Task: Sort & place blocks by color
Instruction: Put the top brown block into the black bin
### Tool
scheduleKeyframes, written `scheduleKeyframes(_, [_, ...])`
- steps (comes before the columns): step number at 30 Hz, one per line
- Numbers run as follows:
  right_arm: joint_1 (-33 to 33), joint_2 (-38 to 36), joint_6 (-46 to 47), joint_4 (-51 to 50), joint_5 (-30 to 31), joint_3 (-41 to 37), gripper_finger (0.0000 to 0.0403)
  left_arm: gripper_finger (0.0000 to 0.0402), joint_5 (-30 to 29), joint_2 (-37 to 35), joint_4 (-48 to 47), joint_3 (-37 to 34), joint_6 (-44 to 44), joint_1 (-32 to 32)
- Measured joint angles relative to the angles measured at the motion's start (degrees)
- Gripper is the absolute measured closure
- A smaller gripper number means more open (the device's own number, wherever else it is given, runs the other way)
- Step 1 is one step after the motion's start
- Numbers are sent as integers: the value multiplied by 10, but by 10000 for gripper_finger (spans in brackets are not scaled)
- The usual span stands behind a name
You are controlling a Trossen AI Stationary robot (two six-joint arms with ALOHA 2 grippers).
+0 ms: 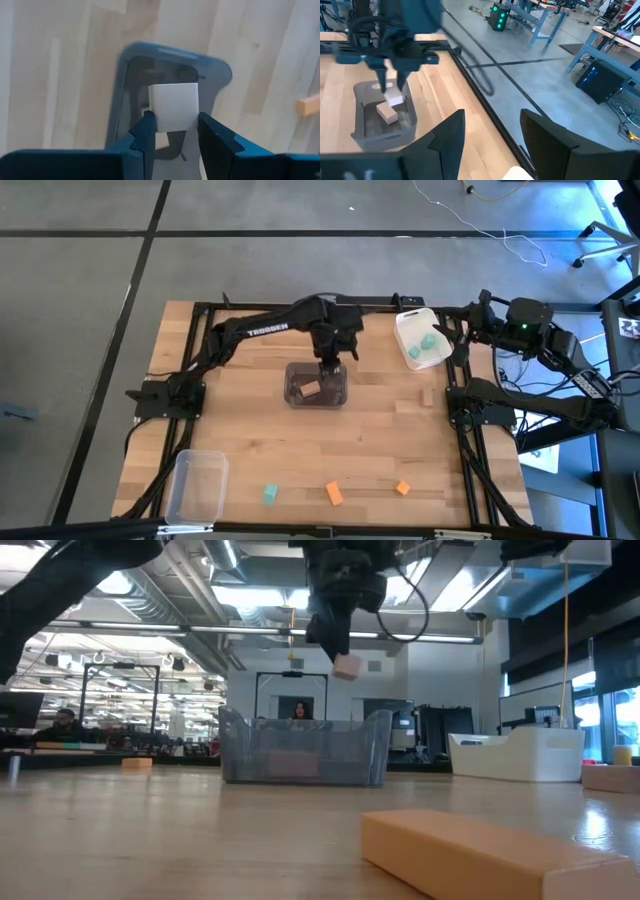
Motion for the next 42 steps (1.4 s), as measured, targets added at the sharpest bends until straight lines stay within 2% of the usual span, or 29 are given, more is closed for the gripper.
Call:
scheduleKeyframes(6, [0, 0, -11, -11, -1, 0, 210, 293, -14, 0, -5, -9, -16, -36])
scheduleKeyframes(9, [0, 0, -12, -23, -16, 0, 210, 293, -44, 0, -10, -24, -26, -49])
scheduleKeyframes(14, [0, 0, -10, -28, -37, 0, 210, 293, -65, 0, -6, -65, -34, -63])
scheduleKeyframes(19, [0, 0, -11, -27, -41, 0, 210, 293, -109, 0, 38, -120, -35, -65])
scheduleKeyframes(30, [0, 0, -11, -28, -41, 0, 210, 292, -101, 1, 176, -238, -36, -57])
scheduleKeyframes(42, [0, 0, -9, -27, -41, 0, 210, 288, -103, 1, 192, -248, -39, -57])
